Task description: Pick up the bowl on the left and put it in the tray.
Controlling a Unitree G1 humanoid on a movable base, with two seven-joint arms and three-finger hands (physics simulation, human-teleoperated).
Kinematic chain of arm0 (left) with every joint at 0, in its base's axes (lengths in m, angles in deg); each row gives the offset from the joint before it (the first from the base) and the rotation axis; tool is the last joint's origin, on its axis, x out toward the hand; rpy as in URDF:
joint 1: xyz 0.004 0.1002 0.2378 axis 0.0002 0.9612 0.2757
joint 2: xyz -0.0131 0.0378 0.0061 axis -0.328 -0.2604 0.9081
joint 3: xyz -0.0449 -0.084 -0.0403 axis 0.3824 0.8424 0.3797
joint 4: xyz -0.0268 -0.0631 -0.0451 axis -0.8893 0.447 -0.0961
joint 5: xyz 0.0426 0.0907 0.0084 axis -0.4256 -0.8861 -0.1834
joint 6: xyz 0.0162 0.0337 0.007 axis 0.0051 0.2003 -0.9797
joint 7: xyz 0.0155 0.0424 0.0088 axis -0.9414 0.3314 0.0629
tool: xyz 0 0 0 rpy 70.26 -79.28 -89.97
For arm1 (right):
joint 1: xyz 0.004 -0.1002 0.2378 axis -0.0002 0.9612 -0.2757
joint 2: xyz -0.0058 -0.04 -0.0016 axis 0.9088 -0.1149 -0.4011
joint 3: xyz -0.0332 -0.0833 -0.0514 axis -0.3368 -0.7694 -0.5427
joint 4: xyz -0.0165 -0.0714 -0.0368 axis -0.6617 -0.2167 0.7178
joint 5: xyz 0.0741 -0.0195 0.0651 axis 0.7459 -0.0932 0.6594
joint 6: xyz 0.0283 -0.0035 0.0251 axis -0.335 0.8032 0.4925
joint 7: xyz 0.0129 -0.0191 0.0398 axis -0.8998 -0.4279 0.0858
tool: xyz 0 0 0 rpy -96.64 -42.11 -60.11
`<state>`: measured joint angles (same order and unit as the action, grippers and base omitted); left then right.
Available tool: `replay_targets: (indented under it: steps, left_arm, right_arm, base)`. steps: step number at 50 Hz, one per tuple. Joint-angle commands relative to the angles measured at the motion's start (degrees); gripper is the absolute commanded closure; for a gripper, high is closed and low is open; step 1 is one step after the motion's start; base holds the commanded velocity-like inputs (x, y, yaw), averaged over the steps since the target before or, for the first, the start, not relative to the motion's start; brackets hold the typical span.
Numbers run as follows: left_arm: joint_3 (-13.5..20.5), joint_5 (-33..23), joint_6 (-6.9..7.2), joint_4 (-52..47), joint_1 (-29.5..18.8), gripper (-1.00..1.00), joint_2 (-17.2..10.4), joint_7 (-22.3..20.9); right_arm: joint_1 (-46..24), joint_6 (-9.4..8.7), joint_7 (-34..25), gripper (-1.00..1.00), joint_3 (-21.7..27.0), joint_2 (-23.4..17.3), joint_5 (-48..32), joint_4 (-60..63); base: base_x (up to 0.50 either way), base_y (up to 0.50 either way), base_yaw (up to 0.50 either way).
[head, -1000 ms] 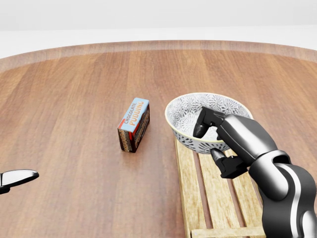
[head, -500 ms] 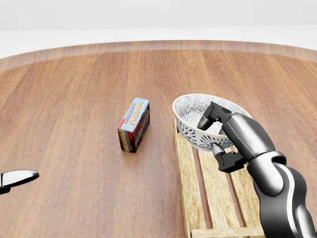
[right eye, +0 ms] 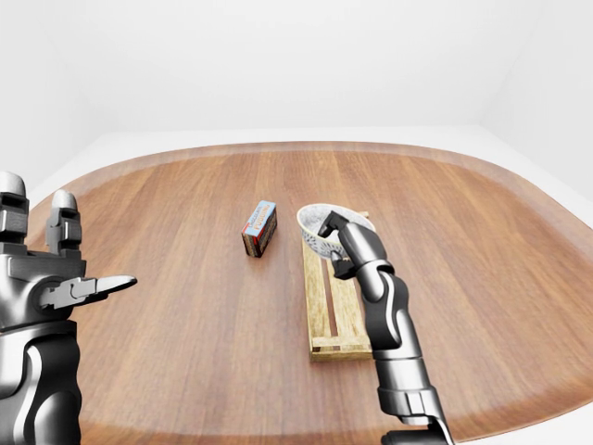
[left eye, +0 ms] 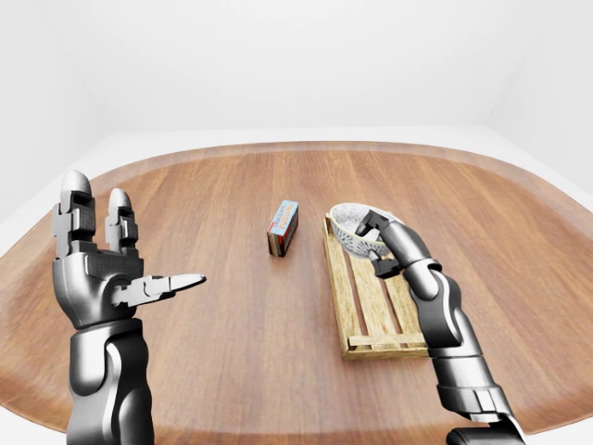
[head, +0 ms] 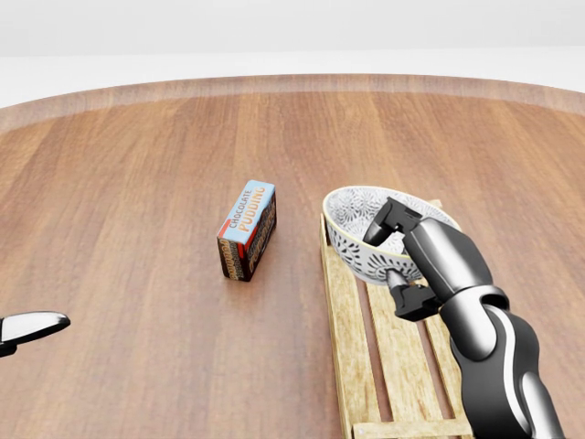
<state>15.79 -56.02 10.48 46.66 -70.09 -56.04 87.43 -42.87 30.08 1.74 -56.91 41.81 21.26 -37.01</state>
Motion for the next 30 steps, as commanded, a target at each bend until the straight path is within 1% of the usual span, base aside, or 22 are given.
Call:
replay_targets:
  steps: [1,5,7,16,30]
  left_arm:
    - [-0.03,-0.05,0.0,0.18,-0.01,-1.0,-0.01,-0.08]
    - [0.03,-0.02,0.0,0.43,-0.08,-1.0,-0.06,-0.11]
    - [-0.03,-0.04,0.0,0.6,-0.08,-1.0,-0.04,-0.15]
    - [-0.1,-0.09,0.0,-0.08,0.09,-1.0,0.07,-0.05]
    - [-0.1,-0.06,0.0,0.21,-0.02,-1.0,0.02,-0.09]
  right_arm:
    - [-0.31,0.0,3.07,1.0,-0.3,0.54,-2.44,-3.15]
    - [-0.1,0.0,4.23,1.0,-0.07,0.3,-2.81,-4.25]
    - [-0.22,0.0,5.49,1.0,0.8,0.12,-2.14,-5.38]
    - [0.21,0.0,8.15,1.0,1.03,-0.27,-1.44,-7.87]
    - [-0.04,0.0,10.06,1.0,0.5,-0.28,-0.67,-10.93]
  base:
    - [0.0,0.0,0.0]
    - [0.0,0.0,0.0]
    - [0.0,0.0,0.0]
    - [0.0,0.0,0.0]
    - [0.0,0.0,0.0]
